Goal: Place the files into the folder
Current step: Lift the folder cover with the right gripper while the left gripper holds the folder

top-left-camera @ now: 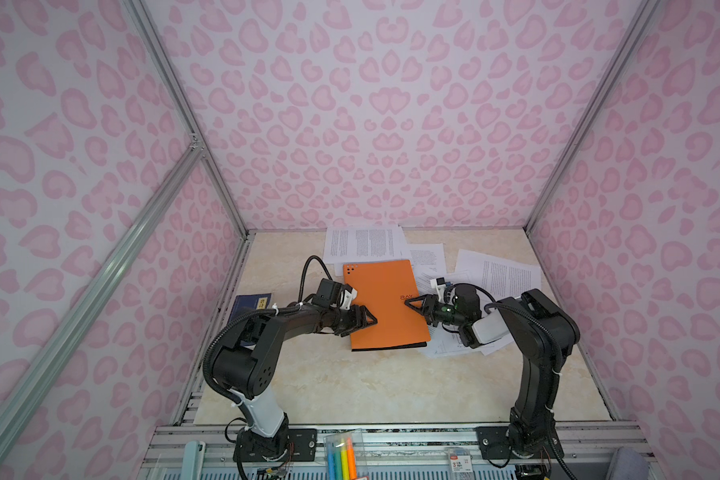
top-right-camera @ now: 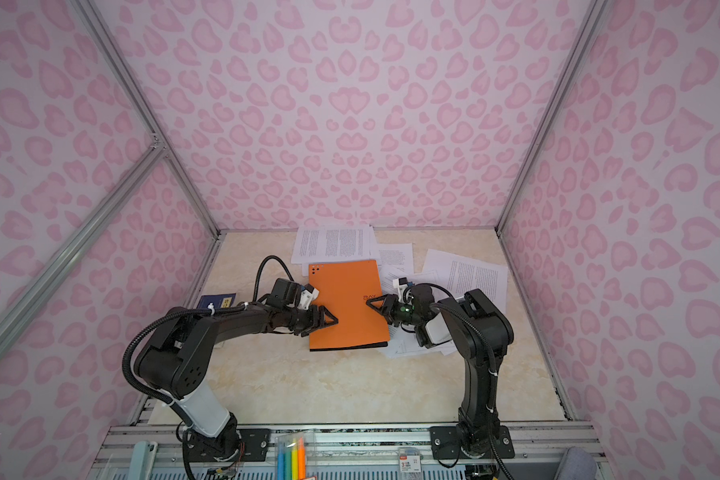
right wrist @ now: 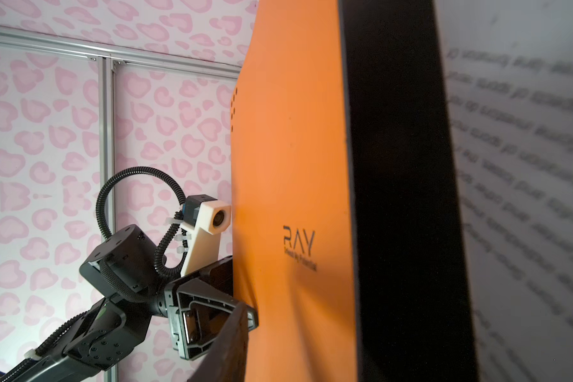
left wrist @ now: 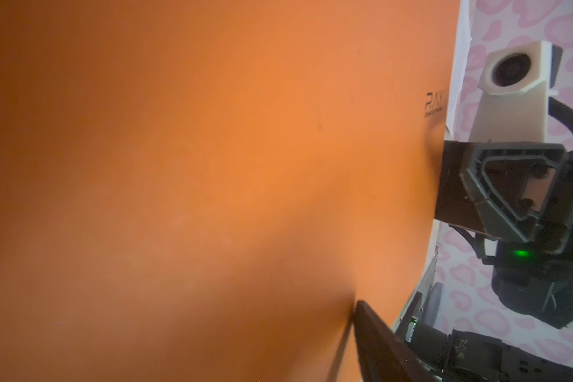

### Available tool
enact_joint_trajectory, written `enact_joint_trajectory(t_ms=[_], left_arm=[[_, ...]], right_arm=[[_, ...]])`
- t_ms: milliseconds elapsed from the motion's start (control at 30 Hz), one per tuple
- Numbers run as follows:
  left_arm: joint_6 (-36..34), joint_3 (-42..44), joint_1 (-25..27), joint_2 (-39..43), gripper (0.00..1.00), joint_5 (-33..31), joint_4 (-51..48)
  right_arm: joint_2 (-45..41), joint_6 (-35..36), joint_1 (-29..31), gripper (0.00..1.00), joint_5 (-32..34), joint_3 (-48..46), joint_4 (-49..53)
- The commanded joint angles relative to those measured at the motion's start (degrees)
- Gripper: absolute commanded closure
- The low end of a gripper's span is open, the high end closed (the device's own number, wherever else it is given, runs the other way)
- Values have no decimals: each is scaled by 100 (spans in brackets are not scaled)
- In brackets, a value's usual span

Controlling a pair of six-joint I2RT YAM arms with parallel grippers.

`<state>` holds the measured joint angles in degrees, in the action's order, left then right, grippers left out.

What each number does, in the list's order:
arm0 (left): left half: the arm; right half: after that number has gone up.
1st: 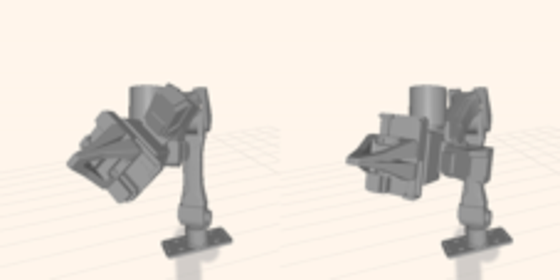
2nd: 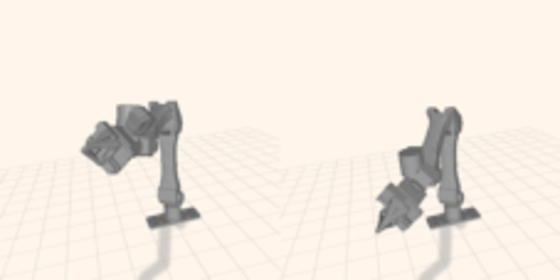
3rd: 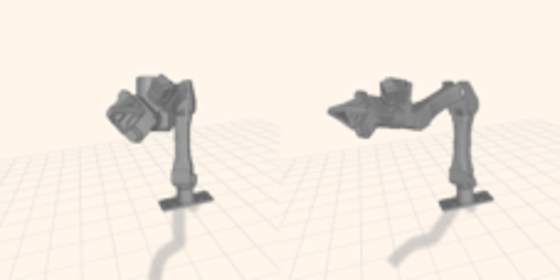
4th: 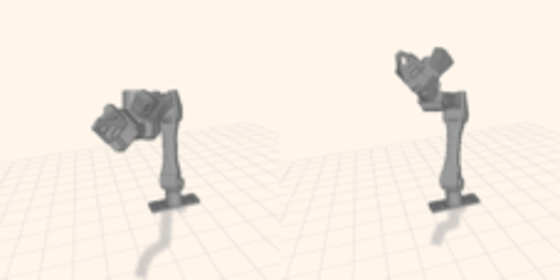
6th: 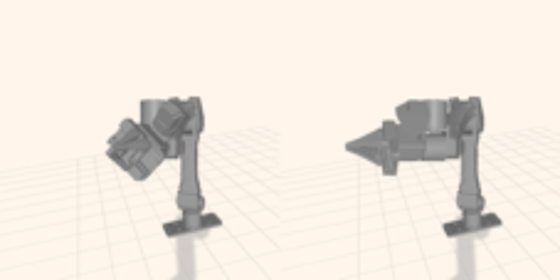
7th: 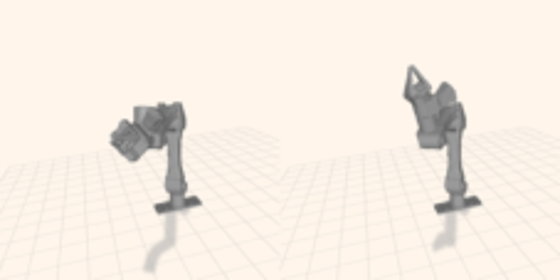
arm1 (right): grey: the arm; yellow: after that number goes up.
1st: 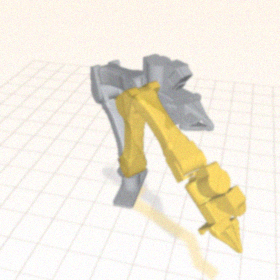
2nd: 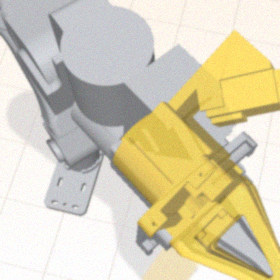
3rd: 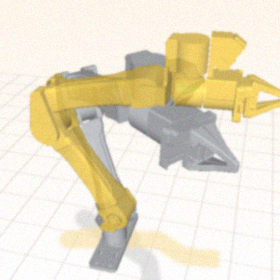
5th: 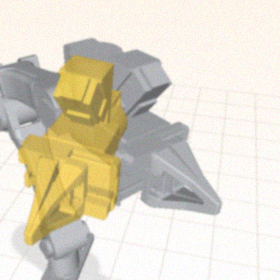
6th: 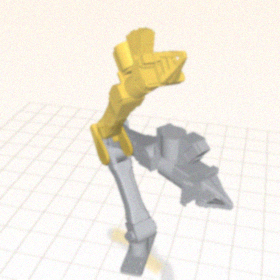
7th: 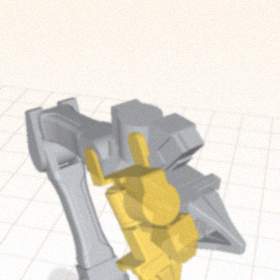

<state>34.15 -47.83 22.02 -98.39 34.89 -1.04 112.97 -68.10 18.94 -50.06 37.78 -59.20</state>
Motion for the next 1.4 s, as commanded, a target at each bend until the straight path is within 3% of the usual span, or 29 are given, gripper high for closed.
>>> enact_joint_trajectory(t_ms=[0,100,300,400,533,667,833,1000,1133,1267,1367], left_arm=[[-149,-25,-94,433,1,-599,-257],[-247,-132,-259,927,2,-1212,-900],[-574,-637,-415,1866,2,-2789,-2408],[-575,-797,-435,2270,2,-3021,-2789],[-493,-841,-521,2864,2,-2787,-2950],[-490,-1051,-654,3258,2,-2691,-3315],[-795,-1877,-769,3282,2,-3192,-4353],[-963,-2495,-942,3477,3,-3193,-4837],[-878,-3169,-1373,3684,2,-2969,-5166],[-840,-3651,-1645,3847,2,-2712,-5286],[-790,-3758,-1701,4018,2,-2553,-5254]], right_arm=[[-187,315,21,80,-108,43,315],[-620,784,28,99,14,52,1165],[-1870,2339,133,100,690,487,4388],[-2390,2873,327,100,1236,846,5858],[-2996,3159,863,100,2178,1339,7260],[-3305,2889,1321,70,2188,1628,7407],[-2895,2727,2167,52,2081,2592,7354],[-2189,2425,2870,46,2006,3571,6693],[-1153,2459,3323,41,1812,4650,6300],[-83,2582,3476,38,1587,5644,6144],[67,2920,3455,36,1657,5864,6444]])
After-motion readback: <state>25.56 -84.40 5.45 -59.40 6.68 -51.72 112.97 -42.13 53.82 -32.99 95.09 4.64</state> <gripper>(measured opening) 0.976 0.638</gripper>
